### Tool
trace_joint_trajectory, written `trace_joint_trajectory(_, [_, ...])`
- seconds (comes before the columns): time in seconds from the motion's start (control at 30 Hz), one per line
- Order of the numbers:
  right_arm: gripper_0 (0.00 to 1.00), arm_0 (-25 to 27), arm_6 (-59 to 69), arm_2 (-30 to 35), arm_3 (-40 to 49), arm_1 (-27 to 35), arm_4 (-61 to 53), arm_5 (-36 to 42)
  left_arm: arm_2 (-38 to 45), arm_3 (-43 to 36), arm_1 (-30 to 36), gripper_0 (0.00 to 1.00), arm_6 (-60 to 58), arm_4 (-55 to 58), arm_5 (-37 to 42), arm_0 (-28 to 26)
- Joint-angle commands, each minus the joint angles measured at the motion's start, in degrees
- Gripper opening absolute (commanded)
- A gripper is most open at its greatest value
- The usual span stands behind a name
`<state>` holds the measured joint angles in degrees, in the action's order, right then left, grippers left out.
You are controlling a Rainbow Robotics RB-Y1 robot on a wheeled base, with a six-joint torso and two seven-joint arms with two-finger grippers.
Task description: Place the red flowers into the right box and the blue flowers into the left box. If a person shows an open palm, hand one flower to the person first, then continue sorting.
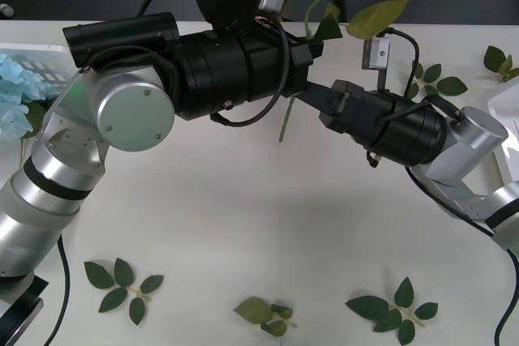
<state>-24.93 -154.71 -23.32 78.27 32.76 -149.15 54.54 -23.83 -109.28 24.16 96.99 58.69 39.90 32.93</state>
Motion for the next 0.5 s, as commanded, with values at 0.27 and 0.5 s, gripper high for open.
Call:
trace_joint_trajectory(0.27, [0.04,-1.87,-0.29,-0.24,0.48,-0.59,4.57,-0.13,-0.96,-0.32,-1.22,0.00,-4.35,-0.51,-1.23,0.74])
trace_joint_trajectory(0.5, [0.00,-1.87,-0.29,-0.41,0.48,0.02,4.57,0.57,-0.96,-0.32,-0.95,0.00,-4.27,-0.51,-1.32,0.74])
